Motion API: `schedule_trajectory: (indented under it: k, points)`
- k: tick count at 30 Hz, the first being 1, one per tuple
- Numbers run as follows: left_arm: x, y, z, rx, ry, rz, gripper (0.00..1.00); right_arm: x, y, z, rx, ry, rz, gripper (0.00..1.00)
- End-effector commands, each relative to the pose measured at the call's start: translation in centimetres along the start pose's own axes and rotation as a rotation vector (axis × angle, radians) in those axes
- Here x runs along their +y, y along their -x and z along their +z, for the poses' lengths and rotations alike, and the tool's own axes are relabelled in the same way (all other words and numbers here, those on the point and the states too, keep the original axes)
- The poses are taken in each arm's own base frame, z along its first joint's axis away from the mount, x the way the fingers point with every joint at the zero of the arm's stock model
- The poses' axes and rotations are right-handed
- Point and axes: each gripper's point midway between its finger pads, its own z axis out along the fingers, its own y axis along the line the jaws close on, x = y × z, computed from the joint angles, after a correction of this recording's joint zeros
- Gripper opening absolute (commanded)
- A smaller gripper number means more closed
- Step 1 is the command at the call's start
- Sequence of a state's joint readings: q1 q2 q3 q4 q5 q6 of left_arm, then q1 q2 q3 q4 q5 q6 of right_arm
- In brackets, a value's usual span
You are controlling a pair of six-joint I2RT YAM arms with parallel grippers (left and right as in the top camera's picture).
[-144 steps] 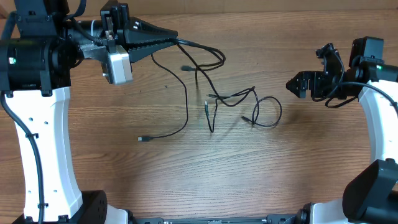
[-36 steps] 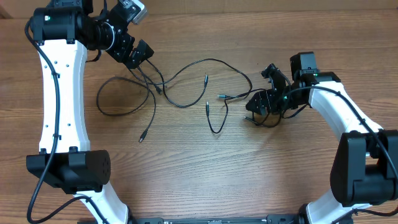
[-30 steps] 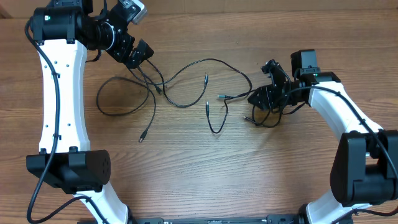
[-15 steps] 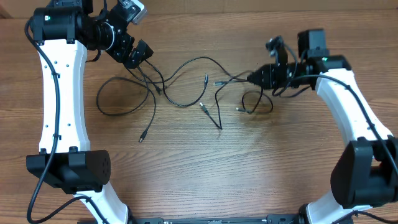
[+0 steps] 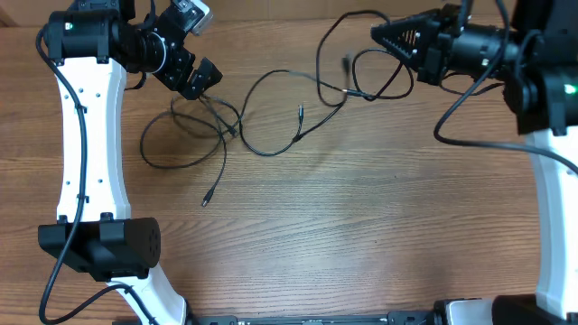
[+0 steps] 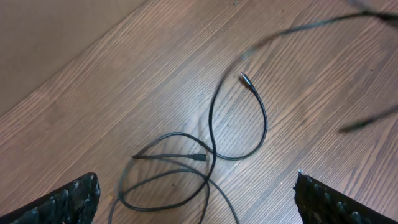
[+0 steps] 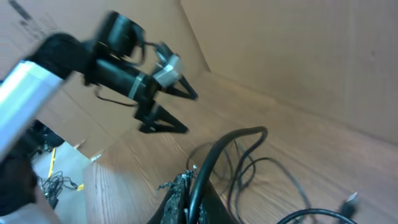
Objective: Untangle cables
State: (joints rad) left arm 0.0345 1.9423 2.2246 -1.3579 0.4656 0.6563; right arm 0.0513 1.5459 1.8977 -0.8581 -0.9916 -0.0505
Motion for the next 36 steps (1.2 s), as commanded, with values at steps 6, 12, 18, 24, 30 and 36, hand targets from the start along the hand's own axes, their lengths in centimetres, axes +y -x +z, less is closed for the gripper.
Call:
schedule_trajectory:
  k: [6, 12, 18, 24, 30, 36]
  points:
    - [0.1, 0.3, -0.3, -0.008, 0.009, -0.002, 1.0, 3.7, 1.5, -1.1, -0.033, 0.128, 0.005, 0.04]
    - [0.1, 0.3, -0.3, -0.008, 0.009, -0.002, 1.0, 6.2, 3.3, -1.7, -0.075, 0.261, -0.041, 0.04]
    - [0.1, 0.3, -0.3, -0.008, 0.009, -0.002, 1.0, 6.1, 2.9, -1.6, -0.064, 0.259, -0.018, 0.04]
    - [0.1, 0.3, -0.3, -0.008, 0.009, -0.002, 1.0, 2.6, 2.4, -0.9, -0.064, 0.07, 0.005, 0.04]
    - [0.1, 0.3, -0.3, -0.008, 0.009, -0.002, 1.0, -3.6, 0.5, -1.3, -0.029, -0.273, 0.13, 0.04]
    - [0.1, 0.3, -0.3, -0.008, 0.009, -0.002, 1.0, -10.3, -0.2, -4.7, -0.069, -0.706, 0.232, 0.04]
